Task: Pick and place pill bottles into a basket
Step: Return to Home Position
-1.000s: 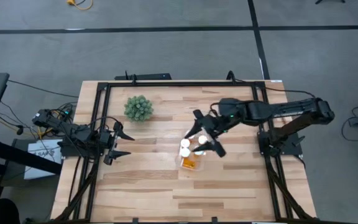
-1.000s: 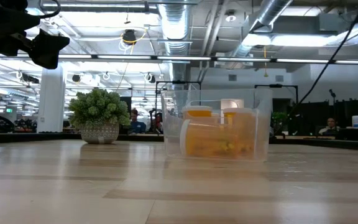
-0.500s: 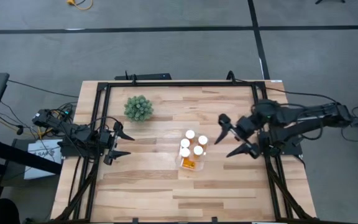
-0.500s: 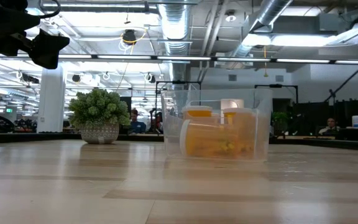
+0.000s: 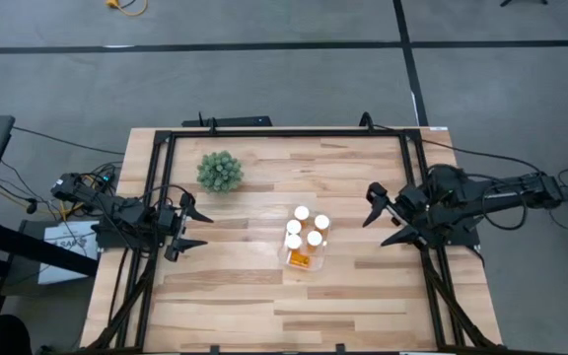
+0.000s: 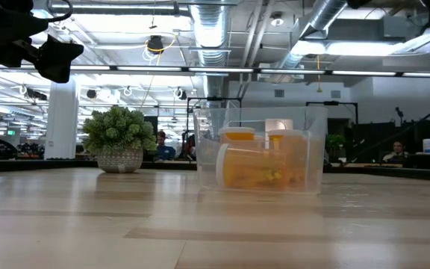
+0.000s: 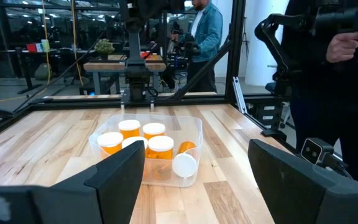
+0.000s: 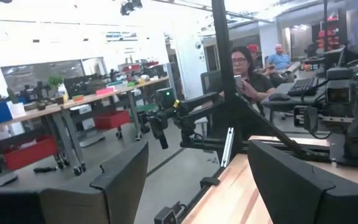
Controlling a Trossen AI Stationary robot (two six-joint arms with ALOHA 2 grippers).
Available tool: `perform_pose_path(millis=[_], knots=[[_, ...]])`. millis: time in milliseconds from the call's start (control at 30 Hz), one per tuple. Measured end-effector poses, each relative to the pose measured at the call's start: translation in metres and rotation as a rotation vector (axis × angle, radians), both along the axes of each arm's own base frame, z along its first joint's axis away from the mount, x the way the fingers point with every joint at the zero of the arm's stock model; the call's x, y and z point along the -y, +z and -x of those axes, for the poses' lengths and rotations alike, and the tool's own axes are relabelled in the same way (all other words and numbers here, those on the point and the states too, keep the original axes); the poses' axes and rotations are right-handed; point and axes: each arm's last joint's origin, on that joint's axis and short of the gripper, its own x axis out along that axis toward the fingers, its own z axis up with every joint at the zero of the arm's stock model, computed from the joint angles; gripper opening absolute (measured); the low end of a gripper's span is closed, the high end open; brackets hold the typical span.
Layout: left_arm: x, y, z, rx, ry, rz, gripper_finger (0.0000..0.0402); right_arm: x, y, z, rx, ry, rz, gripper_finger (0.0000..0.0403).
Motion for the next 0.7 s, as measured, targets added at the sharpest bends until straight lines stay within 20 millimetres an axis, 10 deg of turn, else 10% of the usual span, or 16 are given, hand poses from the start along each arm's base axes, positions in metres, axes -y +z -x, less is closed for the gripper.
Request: perform_pose_path(millis=[700], knots=[[0.000,0.000,0.000,0.001,0.000,0.000,0.0277,0.003,-0.044,0.021,0.110,-0.055,-0.110,0.0270]])
